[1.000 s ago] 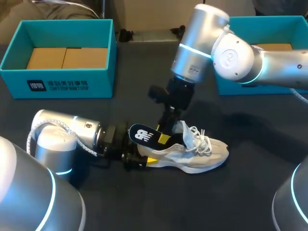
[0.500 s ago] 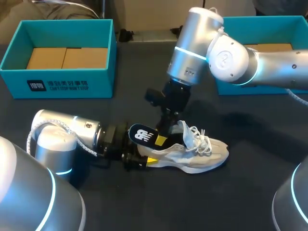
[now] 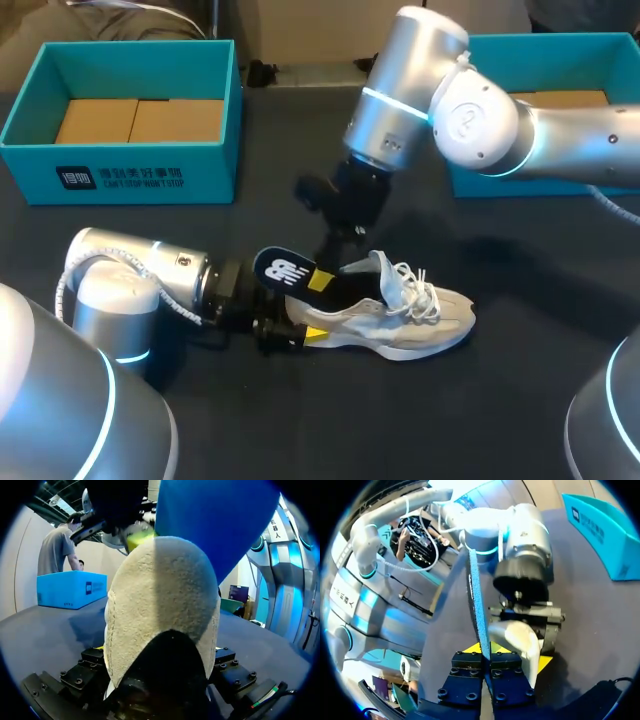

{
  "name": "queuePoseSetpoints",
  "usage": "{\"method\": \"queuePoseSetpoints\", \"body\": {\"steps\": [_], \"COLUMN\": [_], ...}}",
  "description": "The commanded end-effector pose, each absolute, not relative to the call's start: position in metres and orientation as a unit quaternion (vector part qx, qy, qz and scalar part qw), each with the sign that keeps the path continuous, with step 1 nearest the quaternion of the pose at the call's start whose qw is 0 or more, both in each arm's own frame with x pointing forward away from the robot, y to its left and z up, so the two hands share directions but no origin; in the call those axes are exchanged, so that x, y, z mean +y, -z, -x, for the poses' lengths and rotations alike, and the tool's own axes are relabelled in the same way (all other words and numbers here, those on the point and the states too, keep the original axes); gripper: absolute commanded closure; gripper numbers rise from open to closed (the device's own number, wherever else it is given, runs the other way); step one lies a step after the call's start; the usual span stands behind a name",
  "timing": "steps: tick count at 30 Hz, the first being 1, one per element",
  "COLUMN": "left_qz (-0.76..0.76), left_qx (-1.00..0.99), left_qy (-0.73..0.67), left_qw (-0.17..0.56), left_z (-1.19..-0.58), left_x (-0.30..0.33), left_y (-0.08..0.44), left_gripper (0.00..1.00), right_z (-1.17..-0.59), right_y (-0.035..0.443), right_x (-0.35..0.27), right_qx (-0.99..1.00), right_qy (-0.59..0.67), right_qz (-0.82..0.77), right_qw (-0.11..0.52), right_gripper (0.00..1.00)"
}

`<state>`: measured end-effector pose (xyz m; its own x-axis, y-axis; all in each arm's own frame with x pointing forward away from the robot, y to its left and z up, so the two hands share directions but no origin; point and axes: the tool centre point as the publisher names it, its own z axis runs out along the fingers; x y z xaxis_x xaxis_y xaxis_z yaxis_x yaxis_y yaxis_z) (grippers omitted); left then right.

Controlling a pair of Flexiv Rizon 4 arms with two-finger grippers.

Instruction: Take the shoe out of the shoebox, open the shoe tongue, remove and reinsert the insole, then place the shoe into the shoebox

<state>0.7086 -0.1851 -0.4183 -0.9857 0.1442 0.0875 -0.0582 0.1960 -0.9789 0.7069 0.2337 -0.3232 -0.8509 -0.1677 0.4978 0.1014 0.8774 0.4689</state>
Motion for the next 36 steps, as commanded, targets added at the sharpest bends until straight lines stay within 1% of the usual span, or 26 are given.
{"method": "queuePoseSetpoints", "body": {"steps": [1, 13, 14, 19, 25, 27, 36], "left_qz": [0.028, 0.028, 0.028, 0.028, 0.028, 0.028, 0.028], "left_qx": [-0.77, -0.77, -0.77, -0.77, -0.77, -0.77, -0.77], "left_qy": [-0.633, -0.633, -0.633, -0.633, -0.633, -0.633, -0.633], "left_qw": [0.08, 0.08, 0.08, 0.08, 0.08, 0.08, 0.08], "left_z": [-0.709, -0.709, -0.709, -0.709, -0.709, -0.709, -0.709], "left_x": [-0.186, -0.186, -0.186, -0.186, -0.186, -0.186, -0.186], "left_y": [0.418, 0.418, 0.418, 0.418, 0.418, 0.418, 0.418], "left_gripper": [1.0, 1.0, 1.0, 1.0, 1.0, 1.0, 1.0], "right_z": [-0.699, -0.699, -0.699, -0.7, -0.703, -0.705, -0.705], "right_y": [0.315, 0.315, 0.313, 0.288, 0.254, 0.236, 0.236], "right_x": [0.233, 0.233, 0.235, 0.247, 0.248, 0.247, 0.247], "right_qx": [-0.931, -0.931, -0.925, -0.911, -0.898, -0.889, -0.889], "right_qy": [0.253, 0.253, 0.275, 0.338, 0.379, 0.398, 0.398], "right_qz": [-0.016, -0.016, -0.019, -0.013, -0.006, 0.006, 0.006], "right_qw": [0.261, 0.261, 0.26, 0.236, 0.225, 0.226, 0.226], "right_gripper": [1.0, 1.0, 1.0, 1.0, 1.0, 1.0, 1.0]}}
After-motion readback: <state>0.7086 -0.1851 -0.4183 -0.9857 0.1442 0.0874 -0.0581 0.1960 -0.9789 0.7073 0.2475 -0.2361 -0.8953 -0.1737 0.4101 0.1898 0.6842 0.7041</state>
